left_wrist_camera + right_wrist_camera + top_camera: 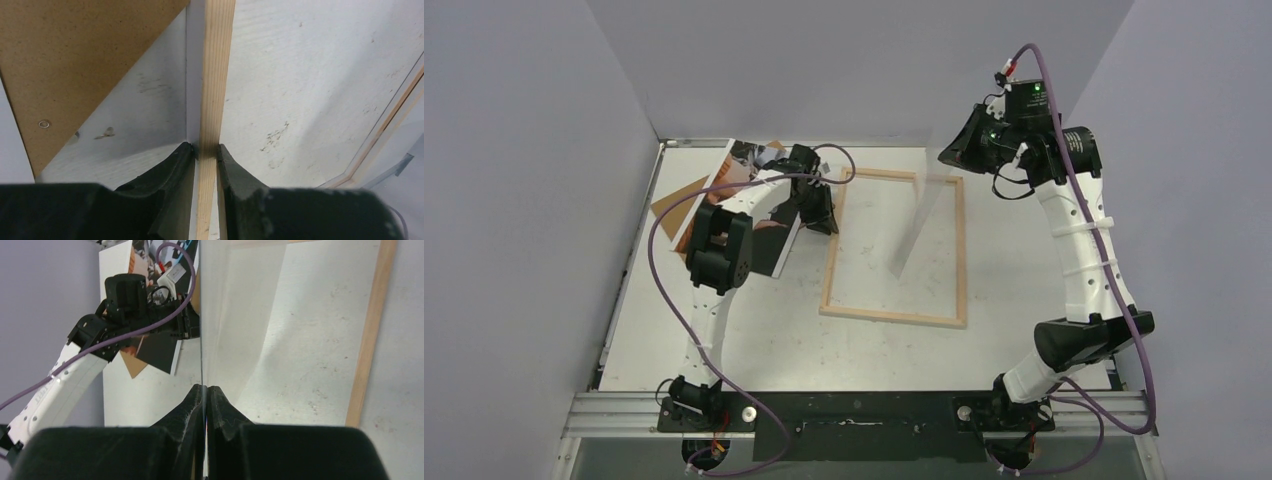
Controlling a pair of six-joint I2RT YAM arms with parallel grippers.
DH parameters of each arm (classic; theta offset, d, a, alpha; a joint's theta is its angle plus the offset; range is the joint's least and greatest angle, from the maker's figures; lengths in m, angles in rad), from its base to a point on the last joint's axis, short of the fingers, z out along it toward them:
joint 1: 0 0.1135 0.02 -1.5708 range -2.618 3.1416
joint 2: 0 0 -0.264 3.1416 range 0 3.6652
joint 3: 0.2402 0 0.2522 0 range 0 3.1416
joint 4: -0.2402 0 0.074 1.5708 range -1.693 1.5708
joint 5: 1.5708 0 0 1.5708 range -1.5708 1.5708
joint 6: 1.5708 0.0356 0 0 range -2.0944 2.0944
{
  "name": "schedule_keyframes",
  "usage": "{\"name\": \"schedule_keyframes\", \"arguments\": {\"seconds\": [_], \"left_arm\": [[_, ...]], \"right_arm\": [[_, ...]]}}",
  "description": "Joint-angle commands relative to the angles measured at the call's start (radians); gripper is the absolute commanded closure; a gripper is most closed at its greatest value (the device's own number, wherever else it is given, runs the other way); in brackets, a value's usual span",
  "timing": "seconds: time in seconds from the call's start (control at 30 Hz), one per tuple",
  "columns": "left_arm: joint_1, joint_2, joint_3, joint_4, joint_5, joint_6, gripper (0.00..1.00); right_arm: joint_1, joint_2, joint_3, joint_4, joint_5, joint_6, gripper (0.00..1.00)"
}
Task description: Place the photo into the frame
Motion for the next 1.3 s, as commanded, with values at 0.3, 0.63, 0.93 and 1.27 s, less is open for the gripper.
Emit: {"name": "schedule_keyframes", "arguments": {"seconds": [0.3,0.63,0.93,1.27], "left_arm": [[0.118,-0.104,-0.040,0.066,0.261,0.027,0.53],[0.290,-0.281,-0.111,0.091,0.151,-0.056,0.54],[0.392,-0.352,-0.255,0.036,-0.076,-0.059,0.59],[0.393,-0.359,-0.386,0.129,-0.013,-0.099,0.61]], "right_arm": [[0.032,0.160,0.249,-0.050,-0.391,0.109,1.00],[0.123,0.247,0.180,0.134,-0.509,0.264,1.00],[0.183,0.342,0.073,0.321,-0.497,0.374,1.00],[0.094,0.484,-0.052,0.228,-0.502,0.137,1.00]]}}
